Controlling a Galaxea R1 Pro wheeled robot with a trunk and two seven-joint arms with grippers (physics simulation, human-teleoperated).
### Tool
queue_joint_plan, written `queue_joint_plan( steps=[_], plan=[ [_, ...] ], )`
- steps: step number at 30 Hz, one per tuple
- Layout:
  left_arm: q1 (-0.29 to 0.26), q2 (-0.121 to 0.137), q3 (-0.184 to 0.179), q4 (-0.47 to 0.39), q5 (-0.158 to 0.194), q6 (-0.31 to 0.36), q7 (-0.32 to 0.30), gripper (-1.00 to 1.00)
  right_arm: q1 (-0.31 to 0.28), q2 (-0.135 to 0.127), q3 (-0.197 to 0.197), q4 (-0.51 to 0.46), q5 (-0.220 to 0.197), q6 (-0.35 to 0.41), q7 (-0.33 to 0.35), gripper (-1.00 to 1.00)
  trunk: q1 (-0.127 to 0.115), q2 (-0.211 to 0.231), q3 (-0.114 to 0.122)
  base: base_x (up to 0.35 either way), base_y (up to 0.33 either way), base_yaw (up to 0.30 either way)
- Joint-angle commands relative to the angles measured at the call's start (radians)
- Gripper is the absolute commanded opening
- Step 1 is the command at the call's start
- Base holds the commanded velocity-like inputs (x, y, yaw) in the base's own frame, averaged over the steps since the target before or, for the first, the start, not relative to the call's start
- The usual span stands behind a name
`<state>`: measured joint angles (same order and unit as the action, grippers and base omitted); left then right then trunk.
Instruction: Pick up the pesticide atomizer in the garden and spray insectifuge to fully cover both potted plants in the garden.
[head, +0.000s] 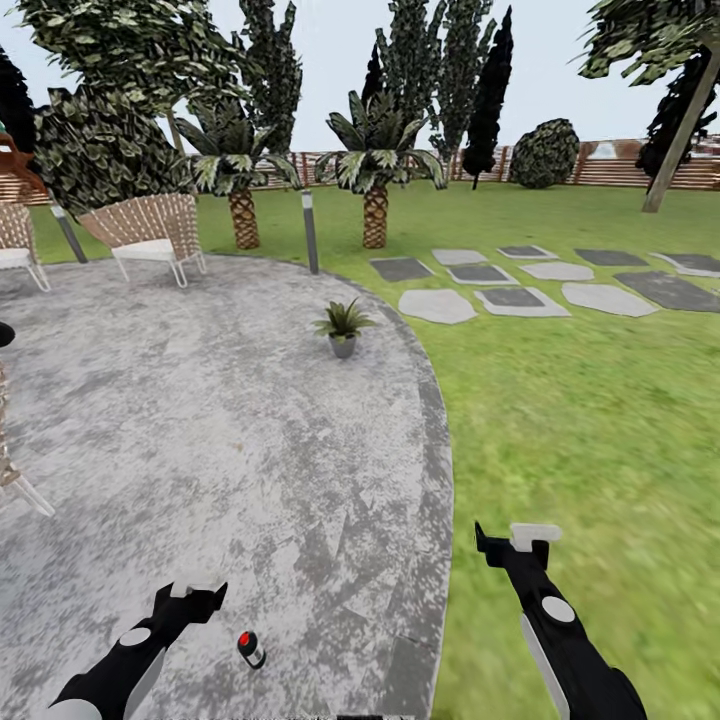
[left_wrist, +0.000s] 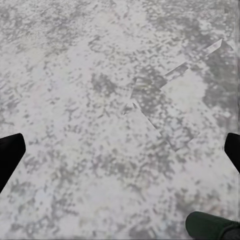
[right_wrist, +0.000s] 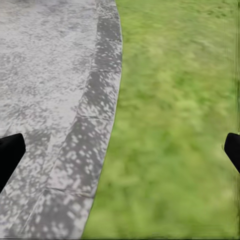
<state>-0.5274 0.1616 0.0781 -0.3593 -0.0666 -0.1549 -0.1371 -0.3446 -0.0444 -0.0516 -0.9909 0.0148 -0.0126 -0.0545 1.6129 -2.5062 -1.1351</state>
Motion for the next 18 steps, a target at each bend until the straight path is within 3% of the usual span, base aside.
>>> queue_joint_plan(
  steps=[1, 12, 18],
  plan=[
    [0.0, 0.0, 0.008, 0.0, -0.007, -0.003, -0.007, 1.0, -0.001, 0.0, 0.001, 0.0, 0.001, -0.001, -0.004, 1.0, 0.0, -0.001, -0.005, 0.0, 0.0, -0.249],
    [0.0, -0.001, 0.007, 0.0, -0.007, -0.004, -0.007, 1.0, -0.001, 0.005, 0.002, 0.0, 0.002, -0.001, -0.005, 1.0, 0.005, -0.003, -0.047, 0.0, 0.0, -0.07],
    [0.0, -0.002, 0.006, 0.0, -0.008, -0.005, -0.007, 1.0, -0.001, 0.007, 0.003, 0.003, 0.002, -0.001, -0.005, 1.0, 0.008, -0.005, -0.07, 0.0, 0.0, -0.248]
  ],
)
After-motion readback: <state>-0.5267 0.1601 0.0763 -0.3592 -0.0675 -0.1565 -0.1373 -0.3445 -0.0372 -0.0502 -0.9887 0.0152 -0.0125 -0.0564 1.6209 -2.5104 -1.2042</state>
